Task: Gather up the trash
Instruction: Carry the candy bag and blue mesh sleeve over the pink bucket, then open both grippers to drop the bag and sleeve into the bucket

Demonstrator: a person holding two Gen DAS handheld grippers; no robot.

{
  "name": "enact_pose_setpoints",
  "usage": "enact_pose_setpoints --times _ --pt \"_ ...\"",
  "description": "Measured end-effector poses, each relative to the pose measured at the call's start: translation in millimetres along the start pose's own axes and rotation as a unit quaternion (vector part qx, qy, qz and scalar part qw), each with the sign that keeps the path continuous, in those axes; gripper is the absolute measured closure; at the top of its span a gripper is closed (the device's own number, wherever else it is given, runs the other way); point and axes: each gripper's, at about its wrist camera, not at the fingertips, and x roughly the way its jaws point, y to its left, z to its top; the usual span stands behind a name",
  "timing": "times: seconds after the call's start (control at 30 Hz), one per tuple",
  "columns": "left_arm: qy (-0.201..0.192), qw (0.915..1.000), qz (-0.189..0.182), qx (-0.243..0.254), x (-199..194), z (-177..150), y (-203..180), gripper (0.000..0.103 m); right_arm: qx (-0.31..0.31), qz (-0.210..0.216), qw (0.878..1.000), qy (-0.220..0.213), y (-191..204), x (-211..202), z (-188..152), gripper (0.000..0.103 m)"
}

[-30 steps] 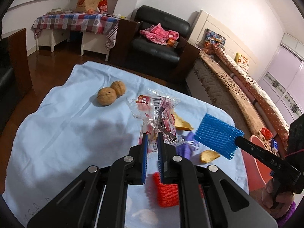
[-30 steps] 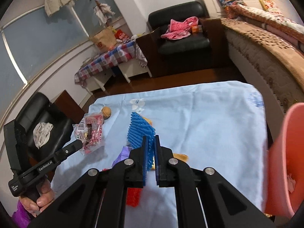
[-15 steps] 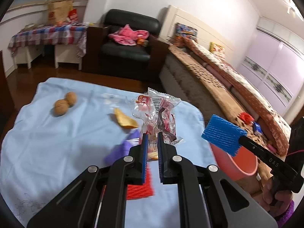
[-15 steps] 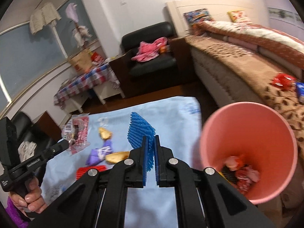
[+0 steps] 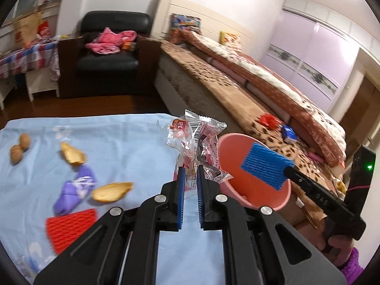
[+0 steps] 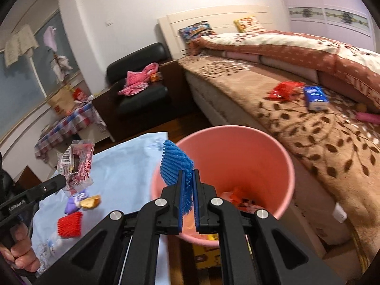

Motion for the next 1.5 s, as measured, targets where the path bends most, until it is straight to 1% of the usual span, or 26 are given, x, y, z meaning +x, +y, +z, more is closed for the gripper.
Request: enact_pose_setpoints --times 0.17,0.27,0.5,0.67,0.9,1.07,1.13,1.17,1.2,1.23,1.27,1.3,1.37,1.5 --pt "0.014 0.9993 -0.020 0.029 21 1 -32 0.094 0.005 -0.023 1.000 0.000 -18 2 -4 0.097" --pt "0.028 0.9981 -0.027 0.048 36 -2 -52 0.094 0.009 -0.028 1.000 0.004 -24 5 -8 0.097" --pt "0.054 0.9957 -0.035 0.067 61 -7 -76 0.094 0.012 -0.034 0.999 0.010 -34 7 -15 0.096" --pt "0.071 0.9945 -0.031 0.071 74 -12 -81 0.094 0.018 -0.034 0.999 0.014 -41 10 -18 0.096" --pt "0.096 0.9931 -0.040 0.054 92 -14 -82 0.094 0.026 -0.036 0.999 0.017 -49 15 -19 0.096" --pt "0.098 0.9930 -0.044 0.050 97 -16 -84 0.094 0.027 -0.036 0.999 0.020 -50 16 -20 0.095" --pt "0.098 0.9928 -0.047 0.050 97 -17 -85 0.092 0.028 -0.035 0.999 0.021 -51 17 -20 0.090" --pt "0.098 0.9927 -0.048 0.049 98 -17 -85 0.090 0.028 -0.035 0.999 0.022 -51 18 -21 0.086" --pt "0.098 0.9927 -0.049 0.049 97 -17 -85 0.086 0.029 -0.035 0.999 0.022 -51 19 -21 0.081" --pt "0.098 0.9927 -0.049 0.050 97 -17 -85 0.083 0.029 -0.036 0.999 0.022 -51 19 -21 0.078" --pt "0.097 0.9929 -0.049 0.049 96 -16 -84 0.076 0.029 -0.037 0.999 0.020 -51 18 -21 0.074" --pt "0.095 0.9932 -0.049 0.048 96 -16 -84 0.071 0.029 -0.038 0.999 0.018 -51 18 -21 0.072" --pt "0.091 0.9936 -0.049 0.046 95 -16 -84 0.068 0.029 -0.039 0.999 0.017 -51 18 -21 0.072" --pt "0.087 0.9940 -0.049 0.044 91 -14 -82 0.068 0.030 -0.040 0.999 0.016 -51 15 -20 0.071"
